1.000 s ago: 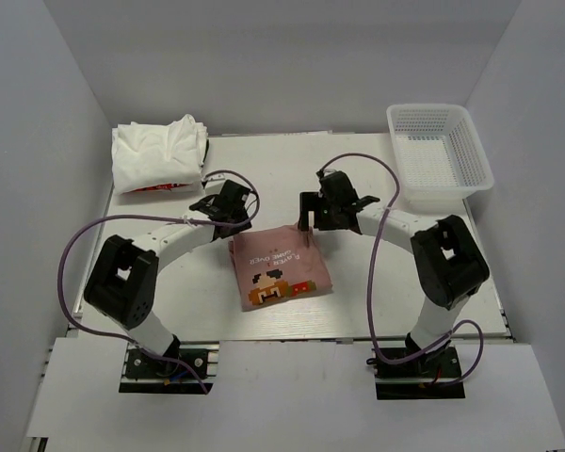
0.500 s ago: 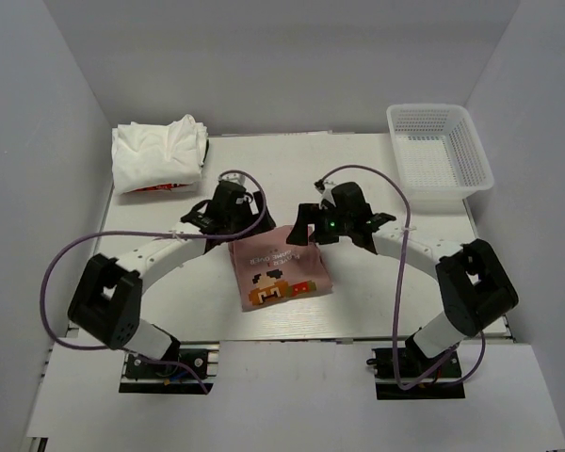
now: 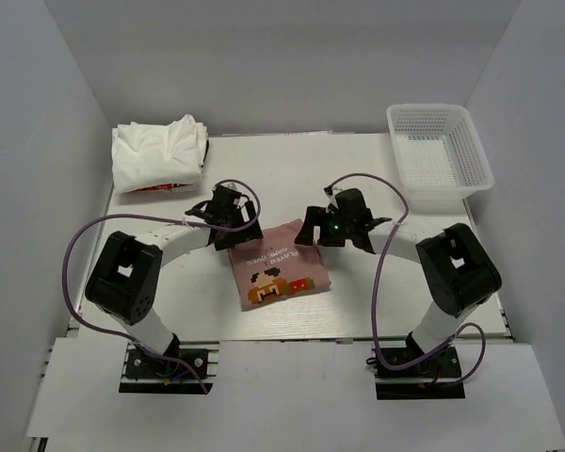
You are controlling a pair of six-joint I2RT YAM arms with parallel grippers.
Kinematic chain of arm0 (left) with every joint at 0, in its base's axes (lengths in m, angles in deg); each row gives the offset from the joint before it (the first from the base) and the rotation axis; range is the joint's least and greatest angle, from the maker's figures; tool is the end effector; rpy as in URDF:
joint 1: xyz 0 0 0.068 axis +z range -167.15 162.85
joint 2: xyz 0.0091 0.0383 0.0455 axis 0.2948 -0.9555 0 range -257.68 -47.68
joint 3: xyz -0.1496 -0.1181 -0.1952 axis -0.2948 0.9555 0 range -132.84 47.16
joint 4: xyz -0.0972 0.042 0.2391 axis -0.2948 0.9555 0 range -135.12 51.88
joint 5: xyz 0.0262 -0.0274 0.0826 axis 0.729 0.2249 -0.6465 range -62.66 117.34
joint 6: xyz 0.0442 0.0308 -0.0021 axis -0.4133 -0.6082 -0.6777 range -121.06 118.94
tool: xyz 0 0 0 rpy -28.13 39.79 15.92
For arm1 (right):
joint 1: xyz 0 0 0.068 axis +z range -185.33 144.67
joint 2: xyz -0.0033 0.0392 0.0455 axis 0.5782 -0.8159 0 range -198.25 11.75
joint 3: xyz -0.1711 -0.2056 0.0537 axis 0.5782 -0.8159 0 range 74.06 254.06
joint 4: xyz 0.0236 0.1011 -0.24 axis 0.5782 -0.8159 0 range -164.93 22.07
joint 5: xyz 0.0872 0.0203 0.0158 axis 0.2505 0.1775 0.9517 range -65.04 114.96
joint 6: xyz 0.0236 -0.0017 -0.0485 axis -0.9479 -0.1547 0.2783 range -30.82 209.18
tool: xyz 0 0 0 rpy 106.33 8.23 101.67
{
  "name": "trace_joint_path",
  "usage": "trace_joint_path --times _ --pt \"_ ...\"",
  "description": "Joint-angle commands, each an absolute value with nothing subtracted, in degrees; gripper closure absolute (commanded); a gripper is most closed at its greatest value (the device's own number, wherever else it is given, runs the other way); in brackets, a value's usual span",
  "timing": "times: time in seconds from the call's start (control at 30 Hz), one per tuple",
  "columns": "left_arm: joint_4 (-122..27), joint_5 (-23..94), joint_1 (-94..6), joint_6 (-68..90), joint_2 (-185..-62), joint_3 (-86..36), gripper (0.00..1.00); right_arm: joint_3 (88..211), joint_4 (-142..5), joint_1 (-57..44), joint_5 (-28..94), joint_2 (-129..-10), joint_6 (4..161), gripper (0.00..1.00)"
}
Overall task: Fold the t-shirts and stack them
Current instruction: Smooth out wrinkles on the folded tshirt
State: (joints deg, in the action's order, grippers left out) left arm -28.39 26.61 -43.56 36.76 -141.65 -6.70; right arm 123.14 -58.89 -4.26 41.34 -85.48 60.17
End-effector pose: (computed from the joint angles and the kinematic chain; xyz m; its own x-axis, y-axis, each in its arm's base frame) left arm 0.2907 -0.1437 0.1732 -0.8612 -0.2568 -0.4386 -0.1133 0.9382 -0.3270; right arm 0.2905 0.1868 0.1646 -0.8035 0.0591 -0.5923 -0.3349 0.7777 0.5320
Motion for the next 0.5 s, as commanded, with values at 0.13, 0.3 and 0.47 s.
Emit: trace_joint_path --times 0.13,0.3,0.47 --pt "-23.24 21.11 -42.37 34.09 -133.21 -10.23 0.00 124.86 -60.37 -4.21 41.21 -76.60 61.85 0.10" --pt "-19.81 18.55 -42.37 35.23 -128.28 -9.89 0.00 126.97 -58.80 -3.25 43.15 -75.44 61.67 0.10" --pt "-23.67 18.55 -42.37 37.78 -126.78 -4.35 0.00 132.06 -54.32 -1.93 45.34 -82.01 60.09 0.10"
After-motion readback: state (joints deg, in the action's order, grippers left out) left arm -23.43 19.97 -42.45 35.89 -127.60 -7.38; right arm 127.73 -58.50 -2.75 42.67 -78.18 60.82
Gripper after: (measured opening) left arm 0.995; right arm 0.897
